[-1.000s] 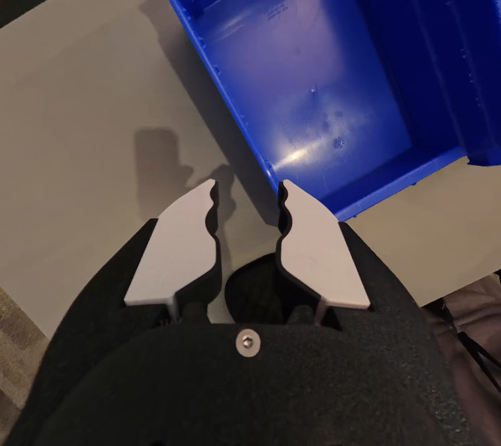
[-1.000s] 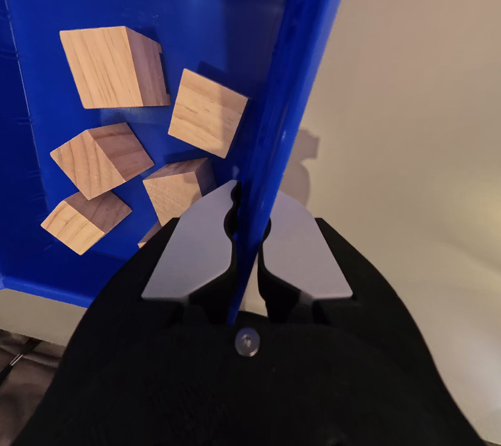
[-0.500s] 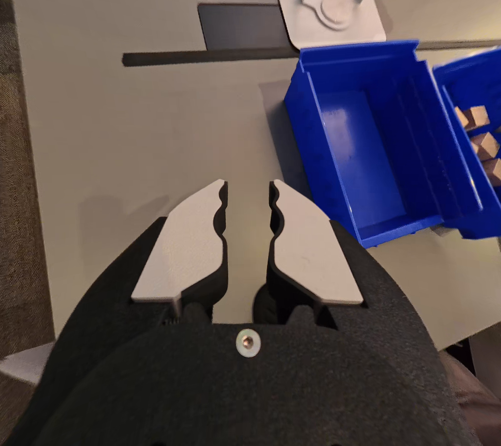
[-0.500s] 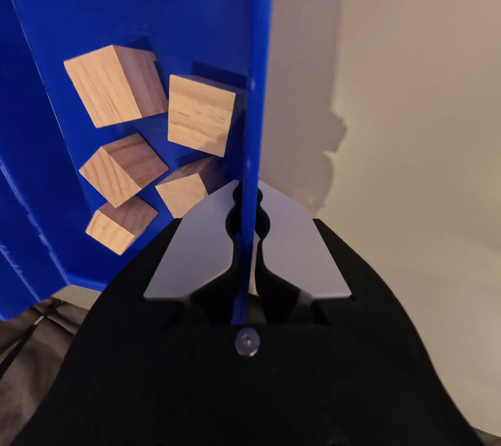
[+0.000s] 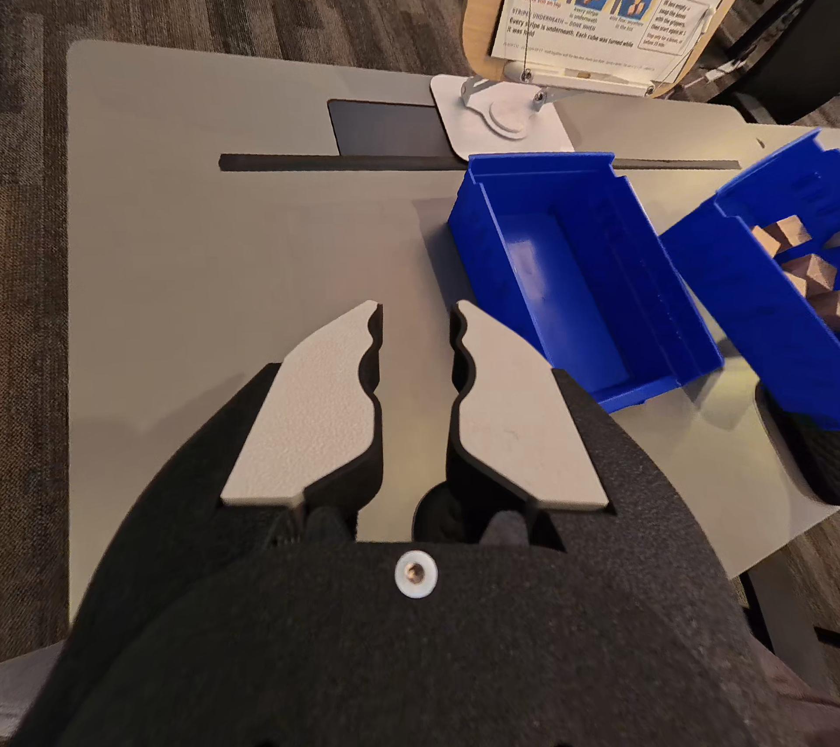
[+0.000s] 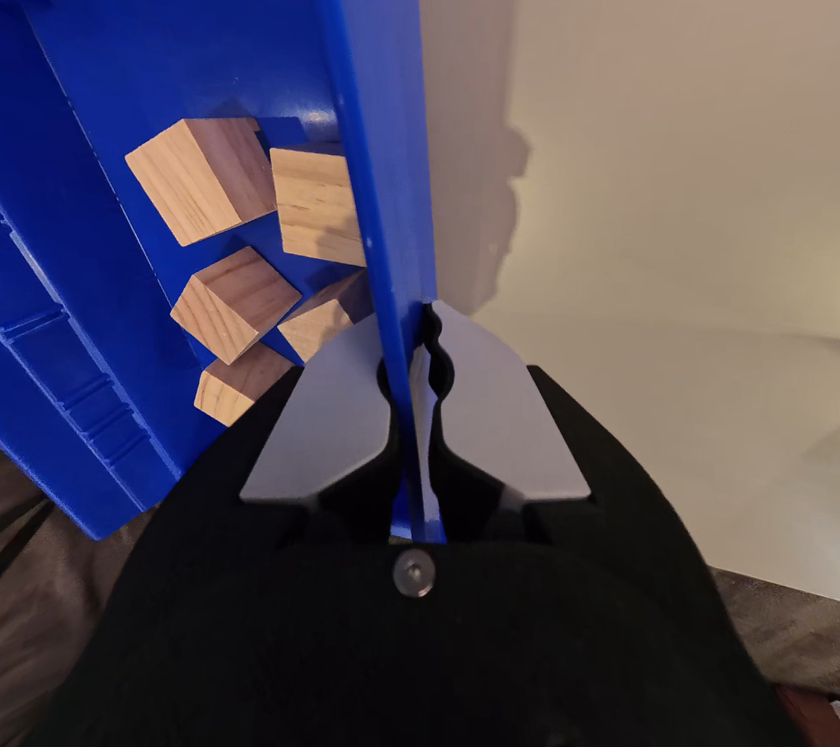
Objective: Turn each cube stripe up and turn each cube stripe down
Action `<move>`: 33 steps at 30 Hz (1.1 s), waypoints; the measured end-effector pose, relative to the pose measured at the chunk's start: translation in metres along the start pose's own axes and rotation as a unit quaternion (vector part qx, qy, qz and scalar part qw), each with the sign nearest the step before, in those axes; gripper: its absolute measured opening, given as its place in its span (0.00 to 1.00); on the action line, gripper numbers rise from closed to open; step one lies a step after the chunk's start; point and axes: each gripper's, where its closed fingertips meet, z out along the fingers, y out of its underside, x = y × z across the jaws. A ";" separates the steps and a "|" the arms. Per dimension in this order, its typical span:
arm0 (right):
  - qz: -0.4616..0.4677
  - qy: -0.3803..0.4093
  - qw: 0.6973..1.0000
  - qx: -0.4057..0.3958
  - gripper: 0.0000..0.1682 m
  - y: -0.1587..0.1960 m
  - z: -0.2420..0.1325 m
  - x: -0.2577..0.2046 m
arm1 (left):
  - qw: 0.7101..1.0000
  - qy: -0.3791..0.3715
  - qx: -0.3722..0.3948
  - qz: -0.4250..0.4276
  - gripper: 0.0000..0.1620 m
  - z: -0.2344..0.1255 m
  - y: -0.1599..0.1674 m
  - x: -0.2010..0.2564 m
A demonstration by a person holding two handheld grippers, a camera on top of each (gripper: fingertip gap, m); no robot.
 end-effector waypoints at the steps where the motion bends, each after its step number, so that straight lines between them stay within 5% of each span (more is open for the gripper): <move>1: -0.006 0.001 1.000 0.002 0.05 -0.004 -0.011 -0.007 | 1.000 -0.001 0.007 0.000 0.17 -0.003 -0.001 0.001; 6: -0.066 -0.005 0.998 0.022 0.05 -0.043 -0.058 -0.073 | 0.999 -0.010 0.036 0.017 0.17 -0.026 -0.004 0.011; 11: -0.167 -0.038 0.985 0.026 0.05 -0.093 -0.067 -0.186 | 0.996 -0.020 0.080 0.025 0.18 -0.049 -0.011 0.018; 22: -0.340 -0.117 0.933 -0.005 0.06 -0.167 -0.007 -0.441 | 0.980 -0.026 0.198 0.008 0.29 -0.107 -0.020 0.033; 33: -0.361 -0.115 0.924 -0.042 0.06 -0.193 0.053 -0.572 | 0.978 -0.004 0.207 0.019 0.33 -0.111 -0.021 0.045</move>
